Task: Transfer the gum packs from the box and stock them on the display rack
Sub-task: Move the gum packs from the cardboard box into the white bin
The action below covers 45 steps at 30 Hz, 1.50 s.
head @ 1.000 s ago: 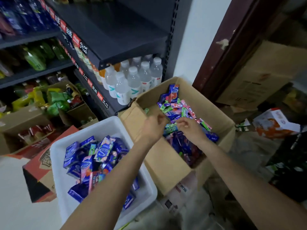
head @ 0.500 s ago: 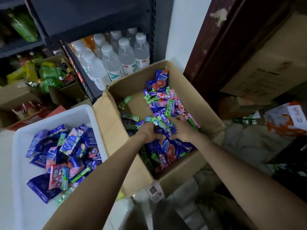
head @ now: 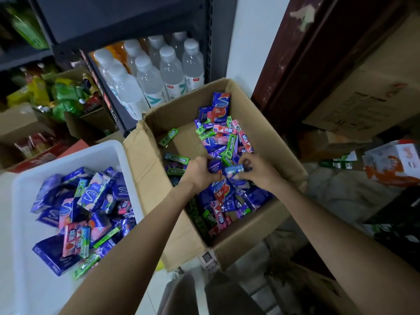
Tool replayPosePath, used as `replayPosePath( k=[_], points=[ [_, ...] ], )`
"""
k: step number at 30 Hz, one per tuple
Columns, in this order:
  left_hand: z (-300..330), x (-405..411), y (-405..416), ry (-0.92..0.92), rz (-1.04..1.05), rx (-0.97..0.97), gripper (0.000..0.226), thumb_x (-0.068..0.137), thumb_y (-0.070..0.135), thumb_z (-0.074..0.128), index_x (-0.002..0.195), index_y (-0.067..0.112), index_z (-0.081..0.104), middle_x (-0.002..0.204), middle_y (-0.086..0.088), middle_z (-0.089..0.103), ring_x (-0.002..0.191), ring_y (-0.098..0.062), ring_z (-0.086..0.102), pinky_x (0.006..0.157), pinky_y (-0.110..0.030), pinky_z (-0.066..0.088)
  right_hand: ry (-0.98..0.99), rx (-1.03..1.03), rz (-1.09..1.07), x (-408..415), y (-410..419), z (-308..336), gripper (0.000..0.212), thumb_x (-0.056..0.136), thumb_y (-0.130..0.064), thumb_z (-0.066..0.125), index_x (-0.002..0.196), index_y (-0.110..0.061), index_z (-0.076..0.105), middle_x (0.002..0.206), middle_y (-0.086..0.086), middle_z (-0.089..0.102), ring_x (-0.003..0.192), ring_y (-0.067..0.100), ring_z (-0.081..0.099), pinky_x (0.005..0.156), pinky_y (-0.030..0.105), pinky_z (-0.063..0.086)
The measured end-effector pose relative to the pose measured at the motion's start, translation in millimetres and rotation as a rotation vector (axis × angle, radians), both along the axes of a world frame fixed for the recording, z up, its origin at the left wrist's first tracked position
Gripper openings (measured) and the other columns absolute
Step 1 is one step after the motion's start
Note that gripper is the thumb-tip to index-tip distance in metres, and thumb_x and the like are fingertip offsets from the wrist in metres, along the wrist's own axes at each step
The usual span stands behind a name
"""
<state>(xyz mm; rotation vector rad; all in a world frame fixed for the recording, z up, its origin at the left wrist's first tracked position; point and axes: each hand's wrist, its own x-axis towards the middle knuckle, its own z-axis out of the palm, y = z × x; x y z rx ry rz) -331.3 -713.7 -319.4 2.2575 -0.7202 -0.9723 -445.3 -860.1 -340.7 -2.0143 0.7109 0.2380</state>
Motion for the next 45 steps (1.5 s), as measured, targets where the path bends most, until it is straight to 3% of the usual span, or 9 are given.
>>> replayPosePath(
  k=[4, 7, 11, 15, 25, 30, 34, 40, 45],
  points=[
    [24, 6, 19, 0.053, 0.224, -0.257, 0.03, 0.079, 0.024, 0.075, 0.101, 0.019, 0.056, 0.093, 0.002, 0.066, 0.08, -0.011, 0.065, 0.068, -0.021, 0.054, -0.174, 0.19, -0.139, 9, 6, 30, 0.026, 0.081, -0.007, 0.07, 0.102, -0.001, 0.055, 0.098, 0.017, 0.065, 0.09, 0.025, 0.064, 0.073, 0.029, 0.053],
    [39, 15, 44, 0.171, 0.37, -0.461, 0.026, 0.081, 0.022, 0.073, 0.102, 0.021, 0.057, 0.092, 0.003, 0.069, 0.077, -0.006, 0.069, 0.07, -0.026, 0.057, -0.311, 0.2, -0.18, 24, 29, 63, 0.019, 0.083, -0.02, 0.069, 0.097, -0.014, 0.058, 0.1, 0.012, 0.066, 0.097, 0.025, 0.064, 0.082, 0.039, 0.052],
    [60, 37, 95, 0.276, 0.536, -0.632, 0.029, 0.083, 0.012, 0.069, 0.11, 0.014, 0.059, 0.091, -0.003, 0.068, 0.076, -0.01, 0.067, 0.071, -0.026, 0.057, -0.378, 0.131, -0.119, 56, 80, 91, 0.017, 0.091, -0.026, 0.059, 0.095, -0.011, 0.052, 0.08, 0.01, 0.054, 0.073, 0.022, 0.057, 0.067, 0.032, 0.043],
    [69, 70, 169, 0.287, 0.565, -0.646, 0.031, 0.081, 0.01, 0.07, 0.11, 0.009, 0.059, 0.086, -0.003, 0.069, 0.069, -0.007, 0.068, 0.064, -0.022, 0.056, -0.39, 0.228, -0.088, 92, 155, 92, 0.019, 0.092, -0.022, 0.058, 0.089, -0.005, 0.051, 0.083, 0.029, 0.058, 0.077, 0.022, 0.058, 0.067, 0.036, 0.043],
    [11, 100, 303, 0.051, 0.212, -0.14, 0.047, 0.077, 0.033, 0.076, 0.115, 0.017, 0.053, 0.1, 0.002, 0.062, 0.088, -0.014, 0.061, 0.075, -0.026, 0.05, -0.177, 0.048, -0.052, 132, 297, 11, 0.02, 0.081, -0.032, 0.067, 0.076, -0.027, 0.048, 0.079, 0.015, 0.056, 0.075, 0.023, 0.052, 0.07, 0.043, 0.044],
    [-12, 95, 313, -0.253, -0.068, 0.119, 0.066, 0.078, 0.031, 0.073, 0.135, 0.016, 0.042, 0.13, -0.011, 0.049, 0.121, -0.028, 0.044, 0.096, -0.036, 0.04, -0.056, -0.148, 0.063, 118, 310, -3, 0.029, 0.089, -0.014, 0.06, 0.117, -0.012, 0.056, 0.105, 0.006, 0.062, 0.087, 0.025, 0.056, 0.08, 0.035, 0.045],
    [-10, 94, 315, -0.43, -0.126, 0.209, 0.075, 0.079, 0.039, 0.071, 0.141, 0.022, 0.034, 0.145, -0.004, 0.032, 0.133, -0.028, 0.028, 0.104, -0.045, 0.031, -0.087, -0.267, 0.086, 110, 309, 4, 0.034, 0.086, -0.003, 0.06, 0.12, -0.006, 0.056, 0.11, 0.012, 0.06, 0.096, 0.022, 0.057, 0.077, 0.023, 0.036],
    [15, 89, 284, -0.381, 0.067, -0.167, 0.042, 0.089, 0.025, 0.062, 0.128, 0.015, 0.051, 0.129, -0.007, 0.051, 0.121, -0.025, 0.045, 0.1, -0.037, 0.038, -0.232, -0.256, -0.046, 93, 290, 44, 0.027, 0.087, -0.002, 0.056, 0.114, -0.004, 0.061, 0.112, 0.01, 0.061, 0.103, 0.019, 0.058, 0.088, 0.02, 0.04],
    [47, 66, 227, -0.175, 0.077, -0.428, 0.022, 0.09, 0.009, 0.054, 0.111, 0.011, 0.062, 0.106, 0.0, 0.061, 0.085, -0.009, 0.056, 0.072, -0.011, 0.042, -0.296, -0.23, -0.286, 60, 241, 65, 0.025, 0.087, 0.004, 0.052, 0.109, -0.004, 0.063, 0.106, 0.008, 0.066, 0.099, 0.018, 0.062, 0.091, 0.028, 0.047]
  ],
)
